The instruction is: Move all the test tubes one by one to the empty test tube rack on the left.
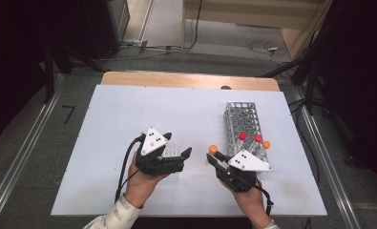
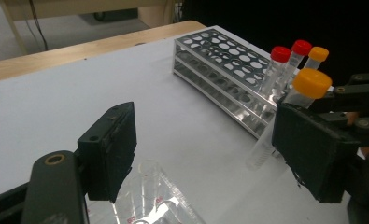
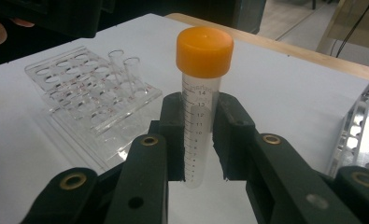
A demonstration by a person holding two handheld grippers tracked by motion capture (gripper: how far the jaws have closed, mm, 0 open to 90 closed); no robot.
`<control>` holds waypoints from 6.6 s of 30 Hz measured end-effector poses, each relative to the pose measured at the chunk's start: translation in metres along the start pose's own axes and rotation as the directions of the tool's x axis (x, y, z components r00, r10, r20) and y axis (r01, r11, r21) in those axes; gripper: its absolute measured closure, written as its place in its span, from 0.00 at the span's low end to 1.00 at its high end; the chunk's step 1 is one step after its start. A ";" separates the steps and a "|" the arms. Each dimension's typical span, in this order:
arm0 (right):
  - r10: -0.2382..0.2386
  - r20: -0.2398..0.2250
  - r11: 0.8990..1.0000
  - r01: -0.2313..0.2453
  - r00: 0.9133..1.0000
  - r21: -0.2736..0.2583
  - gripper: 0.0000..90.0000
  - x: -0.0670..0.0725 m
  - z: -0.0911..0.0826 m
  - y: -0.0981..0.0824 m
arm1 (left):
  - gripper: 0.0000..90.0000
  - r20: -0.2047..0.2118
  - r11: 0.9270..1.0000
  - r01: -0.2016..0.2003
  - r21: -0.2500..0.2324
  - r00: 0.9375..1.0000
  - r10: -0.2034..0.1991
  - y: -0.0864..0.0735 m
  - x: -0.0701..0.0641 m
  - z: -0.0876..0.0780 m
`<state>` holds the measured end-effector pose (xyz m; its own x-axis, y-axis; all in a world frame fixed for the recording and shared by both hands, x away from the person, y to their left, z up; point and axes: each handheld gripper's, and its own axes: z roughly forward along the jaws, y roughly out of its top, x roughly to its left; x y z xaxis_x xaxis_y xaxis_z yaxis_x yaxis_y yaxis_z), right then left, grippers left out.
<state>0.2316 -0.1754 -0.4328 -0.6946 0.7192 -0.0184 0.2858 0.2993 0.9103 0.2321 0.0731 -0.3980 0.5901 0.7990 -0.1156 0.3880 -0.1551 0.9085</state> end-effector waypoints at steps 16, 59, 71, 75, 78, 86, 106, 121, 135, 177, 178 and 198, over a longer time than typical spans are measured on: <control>-0.036 -0.042 0.999 0.038 0.998 0.037 0.80 0.016 0.012 -0.002 | 0.38 0.092 0.996 -0.087 0.024 0.992 0.084 0.000 -0.034 0.025; -0.020 -0.096 0.999 0.024 0.995 0.043 0.41 0.010 -0.016 0.001 | 0.78 0.141 0.995 -0.067 -0.071 0.987 0.076 0.019 -0.029 -0.014; 0.004 -0.061 0.999 -0.001 0.998 0.048 0.41 -0.004 -0.028 -0.007 | 0.78 0.099 0.995 -0.068 -0.079 0.992 0.076 0.023 -0.017 -0.046; 0.012 -0.050 0.999 -0.010 0.999 0.050 0.41 -0.008 -0.030 -0.009 | 0.78 0.059 0.995 -0.068 -0.071 0.996 0.072 0.022 -0.007 -0.053; 0.015 -0.045 0.999 -0.013 0.999 0.050 0.41 -0.010 -0.030 -0.011 | 0.78 0.030 0.996 -0.062 -0.063 0.998 0.064 0.022 0.000 -0.057; 0.020 -0.039 0.999 -0.019 0.999 0.047 0.41 -0.011 -0.030 -0.011 | 0.78 -0.065 0.997 -0.051 -0.060 0.997 0.047 0.020 0.021 -0.059; 0.014 -0.036 0.998 -0.012 0.999 0.057 0.41 -0.011 -0.028 -0.013 | 0.78 -0.137 1.000 0.000 -0.029 0.991 -0.004 -0.008 0.051 -0.021; 0.014 -0.035 0.998 -0.011 0.999 0.061 0.41 -0.011 -0.028 -0.014 | 0.73 -0.147 0.999 0.037 0.023 0.989 -0.033 -0.023 0.055 -0.007; 0.029 -0.009 0.998 -0.029 1.000 0.049 0.40 -0.018 -0.037 -0.014 | 0.41 -0.127 0.994 0.102 -0.041 0.986 -0.107 -0.016 0.056 -0.019; 0.172 0.291 0.983 -0.184 0.941 0.014 0.47 -0.103 -0.065 -0.044 | 0.31 -0.174 0.992 0.116 -0.040 0.977 -0.121 -0.016 0.061 -0.021; 0.174 0.294 0.982 -0.186 0.940 0.012 0.49 -0.105 -0.064 -0.045 | 0.31 -0.175 0.993 0.114 -0.039 0.977 -0.119 -0.016 0.061 -0.021; 0.167 0.328 0.985 -0.174 0.930 -0.009 0.79 -0.109 -0.059 -0.043 | 0.30 -0.177 0.993 0.111 -0.042 0.977 -0.117 -0.015 0.059 -0.021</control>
<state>0.2564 -0.3035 -0.4458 -0.3815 0.9244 -0.0009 0.3960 0.1643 0.9034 0.2466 0.1348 -0.4101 0.4056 0.9020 -0.1481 0.4210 -0.0406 0.9061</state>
